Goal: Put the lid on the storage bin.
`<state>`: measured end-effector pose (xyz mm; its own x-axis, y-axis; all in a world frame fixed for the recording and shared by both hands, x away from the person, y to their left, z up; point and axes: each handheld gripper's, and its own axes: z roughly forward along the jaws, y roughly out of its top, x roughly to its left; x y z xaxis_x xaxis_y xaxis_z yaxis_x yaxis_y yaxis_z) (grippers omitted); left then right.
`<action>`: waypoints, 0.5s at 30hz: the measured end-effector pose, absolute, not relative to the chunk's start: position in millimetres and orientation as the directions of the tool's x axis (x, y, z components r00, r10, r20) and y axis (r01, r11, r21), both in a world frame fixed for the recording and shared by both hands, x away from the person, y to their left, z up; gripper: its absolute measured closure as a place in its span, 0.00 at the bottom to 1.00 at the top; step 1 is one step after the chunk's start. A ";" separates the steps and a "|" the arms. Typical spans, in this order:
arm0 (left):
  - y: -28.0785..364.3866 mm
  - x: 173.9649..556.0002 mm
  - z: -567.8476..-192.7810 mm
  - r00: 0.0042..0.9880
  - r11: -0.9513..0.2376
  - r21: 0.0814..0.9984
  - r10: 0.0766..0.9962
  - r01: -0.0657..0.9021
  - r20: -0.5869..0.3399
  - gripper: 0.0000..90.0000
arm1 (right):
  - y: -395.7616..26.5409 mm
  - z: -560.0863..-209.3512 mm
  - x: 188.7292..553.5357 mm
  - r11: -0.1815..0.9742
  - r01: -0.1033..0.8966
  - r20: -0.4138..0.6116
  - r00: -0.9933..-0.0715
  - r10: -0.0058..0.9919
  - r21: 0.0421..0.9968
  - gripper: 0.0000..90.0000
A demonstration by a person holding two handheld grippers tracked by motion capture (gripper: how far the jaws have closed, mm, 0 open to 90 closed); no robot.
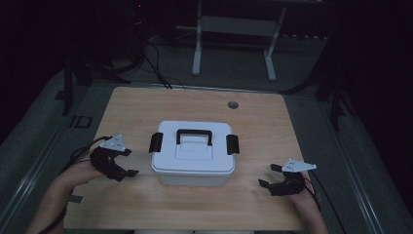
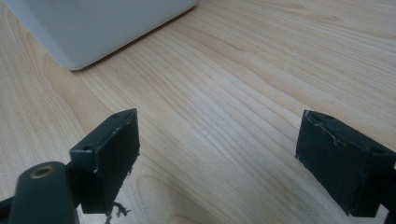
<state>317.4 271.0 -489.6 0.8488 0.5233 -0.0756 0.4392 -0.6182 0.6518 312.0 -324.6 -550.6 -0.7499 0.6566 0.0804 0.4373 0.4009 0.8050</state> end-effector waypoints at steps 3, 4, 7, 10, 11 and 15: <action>271.3 315.6 -506.2 0.828 -0.585 0.677 0.556 0.448 -0.067 0.15 | -325.0 -550.0 311.8 0.395 0.438 0.083 -0.748 0.659 0.808 0.15; 271.0 314.2 -510.4 0.816 -0.574 0.683 0.575 0.452 -0.057 0.15 | -325.4 -550.0 311.9 0.390 0.438 0.085 -0.745 0.661 0.810 0.15; 271.5 311.1 -515.9 0.795 -0.550 0.700 0.606 0.456 -0.042 0.12 | -325.9 -550.0 312.1 0.389 0.438 0.084 -0.744 0.663 0.811 0.15; 273.6 304.5 -525.6 0.748 -0.503 0.723 0.663 0.473 -0.029 0.11 | -325.5 -551.2 312.3 0.390 0.441 0.083 -0.741 0.666 0.808 0.15; 273.6 304.5 -525.6 0.748 -0.503 0.723 0.663 0.473 -0.029 0.11 | -325.5 -551.2 312.3 0.390 0.441 0.083 -0.741 0.666 0.808 0.15; 275.3 296.0 -532.7 0.701 -0.472 0.734 0.714 0.488 -0.007 0.10 | -325.9 -550.8 312.2 0.380 0.442 0.080 -0.730 0.679 0.812 0.15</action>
